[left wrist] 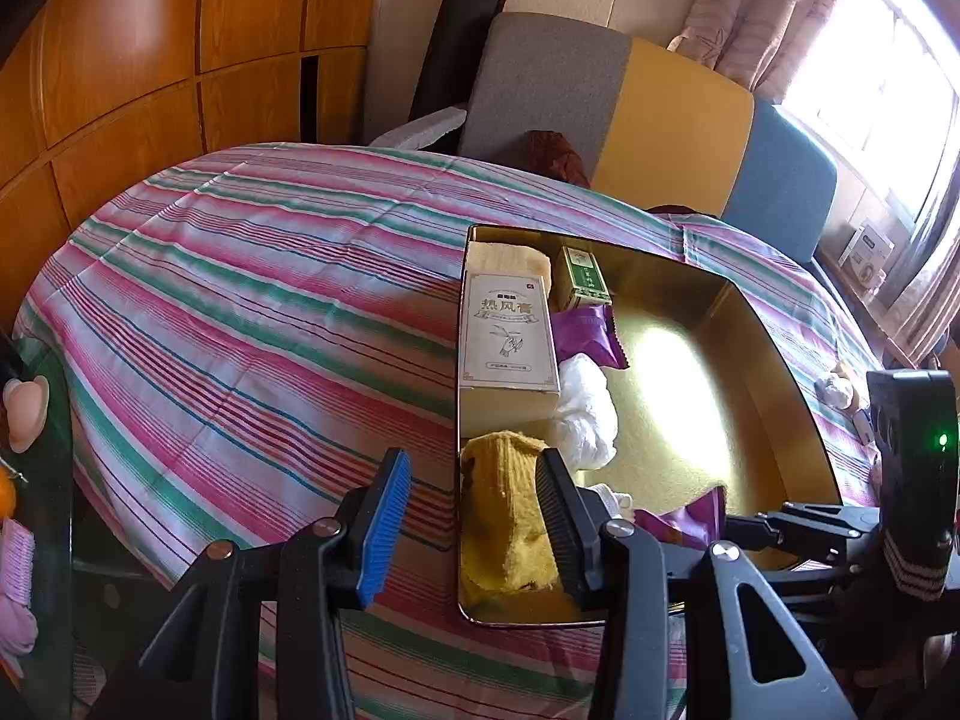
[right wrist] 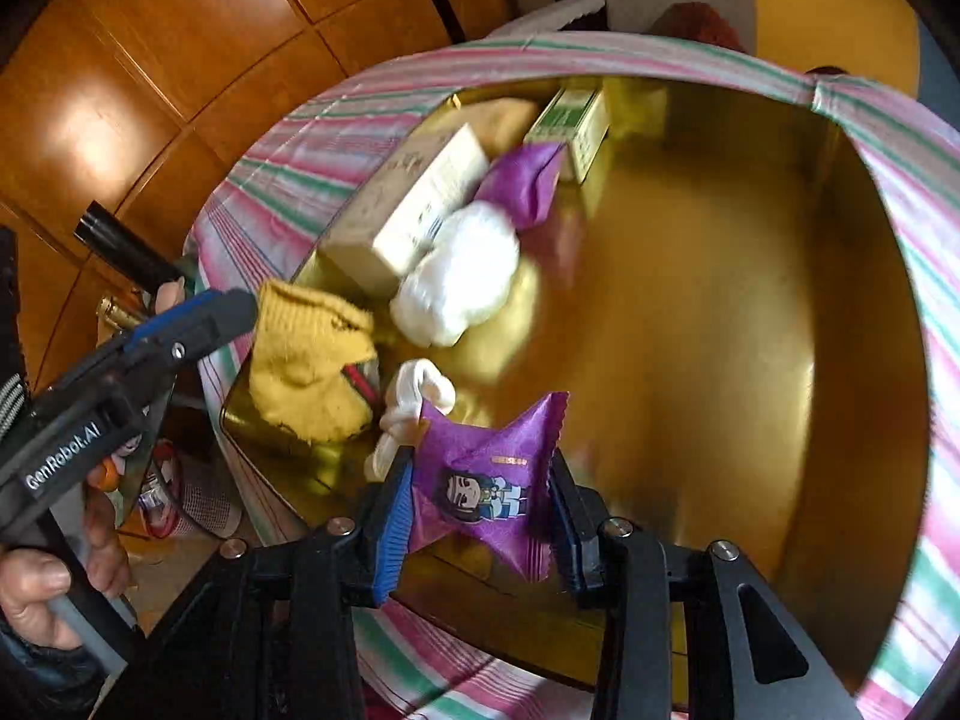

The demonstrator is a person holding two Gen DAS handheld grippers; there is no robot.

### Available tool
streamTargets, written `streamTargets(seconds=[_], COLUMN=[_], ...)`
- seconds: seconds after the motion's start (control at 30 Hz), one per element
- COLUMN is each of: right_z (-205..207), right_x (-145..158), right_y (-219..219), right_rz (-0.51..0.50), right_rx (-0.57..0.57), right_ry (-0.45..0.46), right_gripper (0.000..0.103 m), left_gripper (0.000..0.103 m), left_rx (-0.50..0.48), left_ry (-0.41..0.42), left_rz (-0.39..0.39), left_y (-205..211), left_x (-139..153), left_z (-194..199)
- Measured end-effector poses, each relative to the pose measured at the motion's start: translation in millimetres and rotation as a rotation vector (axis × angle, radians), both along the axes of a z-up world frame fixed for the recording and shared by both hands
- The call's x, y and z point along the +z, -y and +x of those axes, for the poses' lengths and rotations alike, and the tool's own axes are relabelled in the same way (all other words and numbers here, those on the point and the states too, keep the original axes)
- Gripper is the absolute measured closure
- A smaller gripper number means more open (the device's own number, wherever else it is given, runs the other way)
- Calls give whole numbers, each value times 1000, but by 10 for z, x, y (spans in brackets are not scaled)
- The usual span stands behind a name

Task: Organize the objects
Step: 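Carry the purple snack packet into the gold tray and open the right gripper, then move both open grippers from the tray back toward the remaining table items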

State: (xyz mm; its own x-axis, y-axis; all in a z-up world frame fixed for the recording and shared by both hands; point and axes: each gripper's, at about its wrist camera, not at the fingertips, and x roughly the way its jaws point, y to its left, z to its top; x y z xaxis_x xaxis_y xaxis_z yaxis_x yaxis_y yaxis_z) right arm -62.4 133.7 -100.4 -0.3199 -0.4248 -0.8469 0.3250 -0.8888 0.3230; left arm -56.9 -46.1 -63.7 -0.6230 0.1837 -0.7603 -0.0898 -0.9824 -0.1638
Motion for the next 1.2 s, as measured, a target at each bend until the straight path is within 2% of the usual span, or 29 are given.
streamTargets(seconds=[0.17, 0.23, 0.37, 0.43, 0.67, 0.93, 1.2], right_z=[29, 35, 53, 57, 128, 174, 249], right_x=[-21, -4, 89, 170, 523, 742, 902], right_y=[-40, -83, -179, -247, -587, -1426, -2595], right_rz=[1, -10, -38, -50, -36, 30, 128], right_rx=[-10, -17, -44, -66, -148, -283, -526], right_ry=[-5, -3, -12, -27, -133, -169, -198], right_gripper=[54, 43, 35, 25, 19, 11, 10], left_gripper=[59, 59, 59, 59, 59, 59, 58], left_rx=[-4, -9, -21, -33, -83, -141, -232], left_ry=[-3, -8, -19, -28, -56, -60, -75], left_rz=[-4, -8, -21, -30, -59, -73, -105], left_y=[-17, -34, -90, -128, -313, -585, -995], left_x=[16, 34, 77, 110, 221, 292, 371], left_z=[16, 25, 55, 79, 145, 149, 148])
